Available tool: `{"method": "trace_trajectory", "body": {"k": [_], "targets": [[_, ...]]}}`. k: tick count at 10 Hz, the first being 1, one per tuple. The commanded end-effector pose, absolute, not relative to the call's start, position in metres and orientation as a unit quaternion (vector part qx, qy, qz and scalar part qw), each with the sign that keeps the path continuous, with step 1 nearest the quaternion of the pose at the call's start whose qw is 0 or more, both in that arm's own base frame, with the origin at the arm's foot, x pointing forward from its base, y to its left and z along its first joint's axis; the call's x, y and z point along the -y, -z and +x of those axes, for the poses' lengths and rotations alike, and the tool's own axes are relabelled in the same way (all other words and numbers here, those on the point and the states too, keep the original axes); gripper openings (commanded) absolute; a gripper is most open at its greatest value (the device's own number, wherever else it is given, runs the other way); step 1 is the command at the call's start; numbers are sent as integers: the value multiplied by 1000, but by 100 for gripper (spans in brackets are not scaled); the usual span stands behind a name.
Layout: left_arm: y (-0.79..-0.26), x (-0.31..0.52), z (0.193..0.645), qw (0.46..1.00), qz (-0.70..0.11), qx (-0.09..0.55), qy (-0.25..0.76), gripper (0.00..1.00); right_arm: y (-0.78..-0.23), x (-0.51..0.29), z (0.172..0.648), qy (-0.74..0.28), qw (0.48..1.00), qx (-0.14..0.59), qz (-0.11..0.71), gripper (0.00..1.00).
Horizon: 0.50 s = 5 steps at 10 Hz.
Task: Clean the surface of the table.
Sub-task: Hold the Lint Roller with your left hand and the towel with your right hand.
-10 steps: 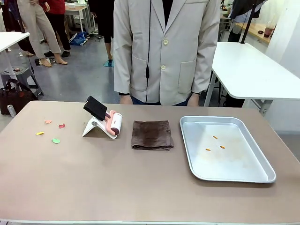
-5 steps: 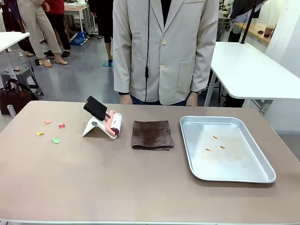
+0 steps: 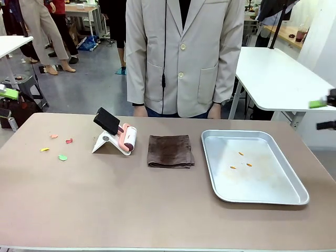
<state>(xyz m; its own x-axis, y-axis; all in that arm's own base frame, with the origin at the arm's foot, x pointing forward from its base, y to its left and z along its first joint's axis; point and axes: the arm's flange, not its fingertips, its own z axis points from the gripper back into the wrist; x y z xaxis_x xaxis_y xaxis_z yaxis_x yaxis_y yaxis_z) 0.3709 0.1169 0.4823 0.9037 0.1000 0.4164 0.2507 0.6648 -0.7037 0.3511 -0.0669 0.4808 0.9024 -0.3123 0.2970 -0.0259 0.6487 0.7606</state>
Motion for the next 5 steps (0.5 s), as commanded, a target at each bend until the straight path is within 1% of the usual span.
{"method": "trace_trajectory", "body": {"k": [1,3,4,5], "targets": [[-487,-104,395,910,-366,179,79,100,-480,-19,339,67,919,199,333,100],[-492,-78,427,915,-357,157,106,100,-495,-92,354,43,944,201,259,100],[-490,-63,442,914,-357,145,129,100,-497,-123,366,25,952,191,236,100],[-484,-42,461,916,-350,124,150,100,-493,-158,379,2,963,165,215,100]]}}
